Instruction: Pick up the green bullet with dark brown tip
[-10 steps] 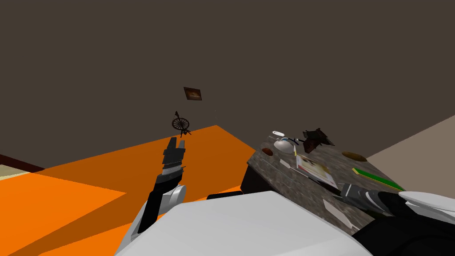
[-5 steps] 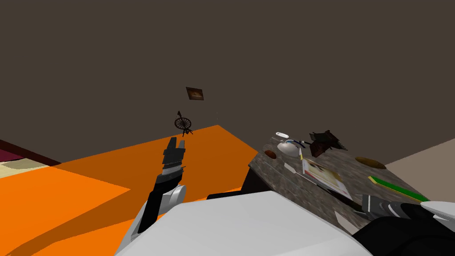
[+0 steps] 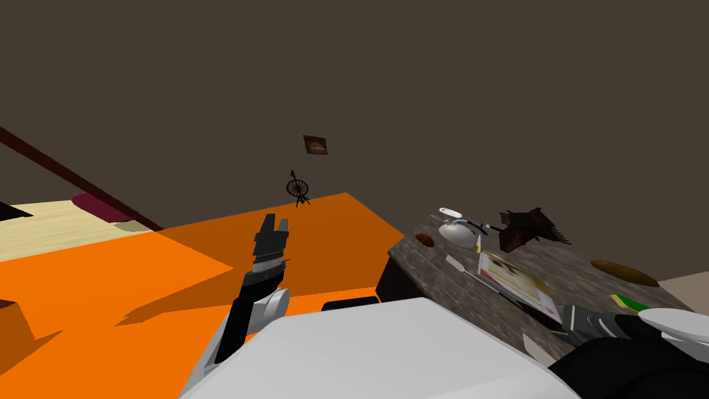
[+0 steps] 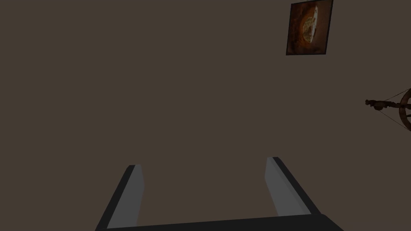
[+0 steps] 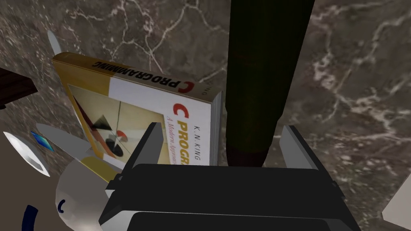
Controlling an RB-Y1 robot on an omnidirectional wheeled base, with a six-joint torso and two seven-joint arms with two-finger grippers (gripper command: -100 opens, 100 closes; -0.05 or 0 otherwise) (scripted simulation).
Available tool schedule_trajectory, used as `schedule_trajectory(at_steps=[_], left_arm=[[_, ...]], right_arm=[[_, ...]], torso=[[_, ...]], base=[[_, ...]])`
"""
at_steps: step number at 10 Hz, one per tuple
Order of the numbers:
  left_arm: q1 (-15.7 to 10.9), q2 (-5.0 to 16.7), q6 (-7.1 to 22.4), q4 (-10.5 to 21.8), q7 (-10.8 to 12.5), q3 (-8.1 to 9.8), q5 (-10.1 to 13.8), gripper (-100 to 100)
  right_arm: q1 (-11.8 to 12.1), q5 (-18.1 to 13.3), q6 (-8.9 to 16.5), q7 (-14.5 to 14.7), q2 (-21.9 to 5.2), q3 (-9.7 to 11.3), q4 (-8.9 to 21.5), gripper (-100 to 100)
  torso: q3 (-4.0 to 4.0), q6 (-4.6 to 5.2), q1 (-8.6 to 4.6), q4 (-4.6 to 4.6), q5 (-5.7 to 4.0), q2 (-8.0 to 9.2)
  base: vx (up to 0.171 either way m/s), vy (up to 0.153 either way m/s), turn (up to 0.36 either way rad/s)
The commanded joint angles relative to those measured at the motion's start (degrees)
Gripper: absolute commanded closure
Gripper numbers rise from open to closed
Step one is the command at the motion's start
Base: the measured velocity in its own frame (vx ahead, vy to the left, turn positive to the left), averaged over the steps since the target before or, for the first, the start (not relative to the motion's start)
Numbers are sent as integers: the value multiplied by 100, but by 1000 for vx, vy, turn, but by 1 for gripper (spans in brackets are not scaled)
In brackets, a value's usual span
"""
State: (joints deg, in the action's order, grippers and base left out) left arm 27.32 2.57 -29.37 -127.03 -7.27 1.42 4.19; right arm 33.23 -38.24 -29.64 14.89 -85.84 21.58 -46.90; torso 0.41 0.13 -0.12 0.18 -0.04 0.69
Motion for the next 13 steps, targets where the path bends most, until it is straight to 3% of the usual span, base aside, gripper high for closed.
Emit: schedule_trajectory(at_steps=[1,2,3,4,6,7,10,11,13], left_arm=[[0,0,0,0,0,0,0,0],[1,0,0,0,0,0,0,0],[2,0,0,0,0,0,0,0],[-1,0,0,0,0,-1,0,0],[2,0,0,0,0,1,0,0],[2,0,0,0,0,1,0,0],[2,0,0,0,0,1,0,0],[2,0,0,0,0,1,0,0],[1,0,0,0,0,0,0,0]], right_arm=[[11,-72,18,-286,-7,5,-26,-100],[11,-72,18,-441,-7,5,-26,-100],[-56,-351,75,-611,-23,91,-91,-100],[-56,-430,75,-779,-23,91,-91,-100],[-56,-430,75,-1066,-23,91,-91,-100],[-123,-713,132,-1252,-39,177,-157,-100],[-123,-787,132,-1691,-39,177,-157,-100],[-190,-1067,189,-1877,-55,264,-222,-100],[-190,-1145,189,-2202,-55,264,-222,-100]], torso=[[0,0,0,0,0,0],[-10,5,6,-3,1,-18],[-22,3,12,-8,3,-39],[-13,-10,5,-6,2,-18],[-11,6,6,-4,1,-21],[-22,4,10,-8,2,-40],[-11,9,-3,-4,1,-21],[-21,6,8,-8,4,-37],[-2,5,3,-1,4,-3]], base=[[-67,-15,7],[-8,-1,-37],[-124,-30,305],[-152,-31,236],[-39,-9,-28],[-112,-16,394],[-77,-25,27],[-130,6,343],[-120,-22,93]])
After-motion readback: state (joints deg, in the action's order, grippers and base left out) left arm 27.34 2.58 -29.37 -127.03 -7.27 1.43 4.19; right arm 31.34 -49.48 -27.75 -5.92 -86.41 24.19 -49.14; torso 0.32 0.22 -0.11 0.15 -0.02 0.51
